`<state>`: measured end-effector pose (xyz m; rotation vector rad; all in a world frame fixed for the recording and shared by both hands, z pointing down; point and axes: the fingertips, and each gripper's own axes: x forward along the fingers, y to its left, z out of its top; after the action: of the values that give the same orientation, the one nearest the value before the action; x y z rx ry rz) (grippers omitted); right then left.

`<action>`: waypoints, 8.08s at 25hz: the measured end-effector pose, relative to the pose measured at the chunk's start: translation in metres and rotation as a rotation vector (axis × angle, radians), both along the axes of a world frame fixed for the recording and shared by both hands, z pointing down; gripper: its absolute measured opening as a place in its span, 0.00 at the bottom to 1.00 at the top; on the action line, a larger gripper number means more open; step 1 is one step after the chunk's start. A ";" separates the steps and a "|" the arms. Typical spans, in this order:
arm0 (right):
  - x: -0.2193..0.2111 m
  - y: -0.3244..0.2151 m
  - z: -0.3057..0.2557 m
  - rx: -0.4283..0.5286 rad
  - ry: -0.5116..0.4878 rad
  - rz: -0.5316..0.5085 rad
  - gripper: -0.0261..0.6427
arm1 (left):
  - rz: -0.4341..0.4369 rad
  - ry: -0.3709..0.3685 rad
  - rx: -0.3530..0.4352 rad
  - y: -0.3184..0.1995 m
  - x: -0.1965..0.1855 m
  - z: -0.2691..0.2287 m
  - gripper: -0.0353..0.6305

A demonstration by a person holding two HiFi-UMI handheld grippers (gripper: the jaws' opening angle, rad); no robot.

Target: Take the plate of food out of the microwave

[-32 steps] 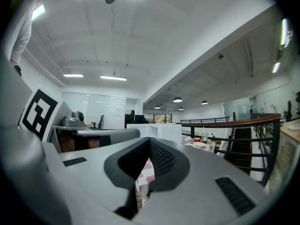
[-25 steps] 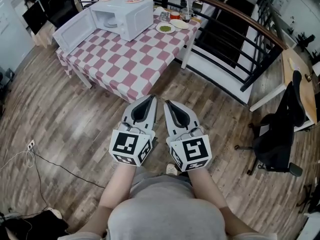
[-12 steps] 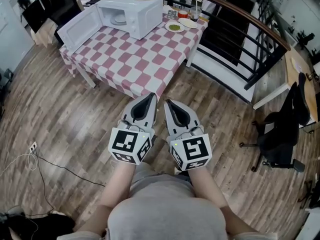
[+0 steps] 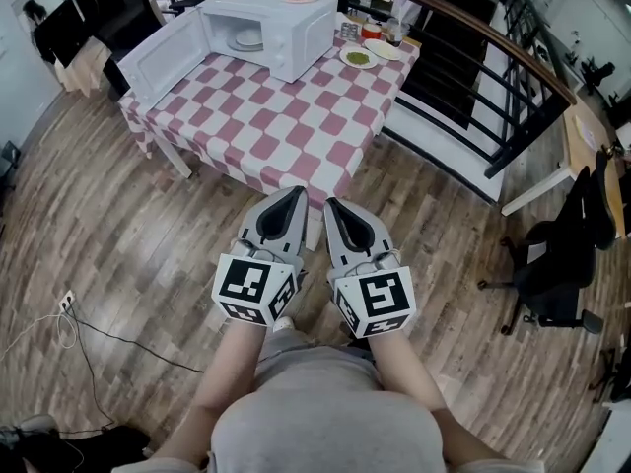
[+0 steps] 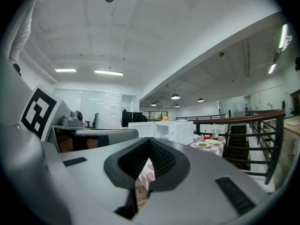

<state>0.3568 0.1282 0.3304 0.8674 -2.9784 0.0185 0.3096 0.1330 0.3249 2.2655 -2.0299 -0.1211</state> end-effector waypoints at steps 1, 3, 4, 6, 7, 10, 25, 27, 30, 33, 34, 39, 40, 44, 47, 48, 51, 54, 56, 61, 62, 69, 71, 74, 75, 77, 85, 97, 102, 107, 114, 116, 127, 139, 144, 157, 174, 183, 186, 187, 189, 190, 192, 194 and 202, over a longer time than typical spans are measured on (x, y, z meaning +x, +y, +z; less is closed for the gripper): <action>-0.006 0.000 0.000 0.000 0.001 0.002 0.07 | 0.002 0.001 -0.001 0.000 -0.006 0.000 0.06; -0.018 0.000 0.001 -0.001 0.002 0.009 0.07 | 0.007 0.002 -0.001 0.001 -0.017 0.001 0.06; -0.023 0.000 0.002 -0.003 0.003 0.013 0.07 | 0.010 0.002 -0.001 0.001 -0.023 0.002 0.06; -0.033 0.000 0.003 -0.006 0.005 0.019 0.07 | 0.014 0.004 -0.003 0.003 -0.033 0.002 0.06; -0.038 0.001 0.003 -0.007 0.005 0.022 0.07 | 0.015 0.004 -0.003 0.003 -0.038 0.002 0.06; -0.052 0.002 0.003 -0.007 0.003 0.026 0.07 | 0.014 0.002 -0.001 0.006 -0.052 0.001 0.06; -0.109 0.005 0.010 -0.022 0.001 -0.002 0.07 | -0.014 -0.001 -0.016 0.012 -0.107 0.008 0.06; -0.114 0.005 0.010 -0.020 0.004 -0.011 0.07 | -0.031 0.005 -0.022 0.013 -0.116 0.010 0.06; -0.119 0.003 0.011 -0.024 0.006 -0.016 0.07 | -0.051 0.007 -0.024 0.012 -0.126 0.010 0.06; -0.124 -0.002 0.012 -0.028 0.006 -0.020 0.07 | -0.061 0.006 -0.021 0.011 -0.133 0.010 0.06; -0.127 -0.002 0.013 -0.027 0.006 -0.025 0.07 | -0.065 0.006 -0.021 0.012 -0.135 0.011 0.06; -0.147 -0.001 0.016 -0.020 0.013 -0.069 0.07 | -0.105 0.009 -0.020 0.011 -0.156 0.014 0.06; -0.152 -0.002 0.016 -0.021 0.013 -0.076 0.07 | -0.114 0.008 -0.016 0.010 -0.161 0.013 0.06; -0.174 -0.007 0.015 -0.014 0.008 -0.100 0.07 | -0.140 0.006 -0.010 0.005 -0.184 0.012 0.06; -0.190 -0.016 0.016 -0.017 0.002 -0.104 0.07 | -0.140 0.003 -0.014 -0.002 -0.197 0.014 0.06; -0.196 -0.018 0.015 -0.016 0.002 -0.106 0.07 | -0.140 0.004 -0.015 -0.005 -0.202 0.014 0.06; -0.212 -0.027 0.013 -0.007 0.005 -0.112 0.07 | -0.139 0.008 -0.015 -0.015 -0.216 0.013 0.06; -0.227 -0.037 0.012 -0.010 0.009 -0.111 0.07 | -0.135 0.007 -0.015 -0.025 -0.230 0.012 0.06; -0.237 -0.043 0.013 -0.013 0.014 -0.114 0.07 | -0.134 0.009 -0.015 -0.031 -0.239 0.011 0.06; -0.261 -0.056 0.017 -0.026 0.022 -0.120 0.07 | -0.134 0.009 -0.032 -0.044 -0.261 0.015 0.06; -0.266 -0.059 0.018 -0.028 0.023 -0.121 0.07 | -0.134 0.010 -0.036 -0.047 -0.266 0.016 0.06; -0.302 -0.081 0.013 -0.026 0.018 -0.122 0.07 | -0.119 0.006 -0.043 -0.074 -0.296 0.014 0.06; -0.309 -0.090 0.012 -0.025 0.015 -0.114 0.07 | -0.108 -0.001 -0.043 -0.084 -0.302 0.012 0.06; -0.317 -0.107 0.008 -0.022 0.009 -0.098 0.07 | -0.095 -0.009 -0.036 -0.100 -0.311 0.008 0.06; -0.320 -0.113 0.007 -0.021 0.006 -0.093 0.07 | -0.091 -0.011 -0.035 -0.105 -0.313 0.007 0.06; -0.325 -0.124 0.006 -0.020 0.002 -0.083 0.07 | -0.084 -0.015 -0.036 -0.115 -0.318 0.008 0.06; -0.342 -0.157 0.009 -0.033 0.003 -0.072 0.07 | -0.070 -0.016 -0.049 -0.148 -0.334 0.011 0.06; -0.352 -0.183 0.014 -0.032 -0.002 -0.054 0.07 | -0.044 -0.038 -0.042 -0.180 -0.345 0.011 0.06; -0.345 -0.189 0.018 -0.039 0.000 -0.030 0.07 | -0.031 -0.034 -0.049 -0.186 -0.342 0.015 0.06; -0.342 -0.192 0.021 -0.038 0.011 -0.023 0.07 | -0.021 -0.025 -0.061 -0.191 -0.340 0.022 0.06; -0.342 -0.204 0.016 -0.006 0.018 -0.009 0.07 | -0.005 -0.033 -0.041 -0.209 -0.342 0.017 0.06; -0.344 -0.209 0.016 -0.002 0.019 0.005 0.07 | 0.007 -0.040 -0.035 -0.215 -0.344 0.015 0.06; -0.374 -0.232 0.019 -0.002 0.029 0.079 0.07 | 0.075 -0.057 -0.042 -0.245 -0.376 0.017 0.06; -0.423 -0.257 0.027 -0.029 0.042 0.177 0.07 | 0.218 -0.058 -0.103 -0.279 -0.418 0.030 0.06; -0.437 -0.271 0.029 -0.033 0.053 0.220 0.07 | 0.263 -0.048 -0.110 -0.298 -0.433 0.035 0.06; -0.464 -0.320 0.039 -0.050 0.068 0.324 0.07 | 0.357 -0.002 -0.186 -0.359 -0.468 0.061 0.21; -0.488 -0.362 0.068 -0.118 0.100 0.395 0.07 | 0.323 0.409 -0.349 -0.430 -0.517 0.118 0.42; -0.496 -0.376 0.086 -0.152 0.128 0.404 0.07 | 0.256 0.599 -0.502 -0.465 -0.532 0.171 0.57; -0.498 -0.378 0.090 -0.159 0.140 0.405 0.07 | 0.202 0.696 -0.573 -0.476 -0.538 0.193 0.58; -0.499 -0.378 0.092 -0.161 0.145 0.405 0.07 | 0.184 0.730 -0.596 -0.479 -0.539 0.200 0.58; -0.498 -0.379 0.094 -0.164 0.154 0.407 0.07 | 0.140 0.783 -0.632 -0.484 -0.543 0.213 0.58; -0.498 -0.380 0.095 -0.166 0.158 0.410 0.07 | 0.115 0.804 -0.647 -0.487 -0.545 0.218 0.58; -0.496 -0.382 0.096 -0.169 0.162 0.417 0.07 | 0.065 0.850 -0.673 -0.493 -0.549 0.228 0.58; -0.494 -0.385 0.097 -0.172 0.165 0.425 0.07 | 0.016 0.906 -0.701 -0.499 -0.552 0.237 0.58; -0.490 -0.394 0.109 -0.194 0.185 0.442 0.07 | -0.098 1.034 -0.770 -0.517 -0.553 0.258 0.58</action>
<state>-0.1334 -0.2657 0.4391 1.3894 -2.5085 0.2229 -0.2429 -0.3844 0.5827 1.2079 -1.2767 -0.3515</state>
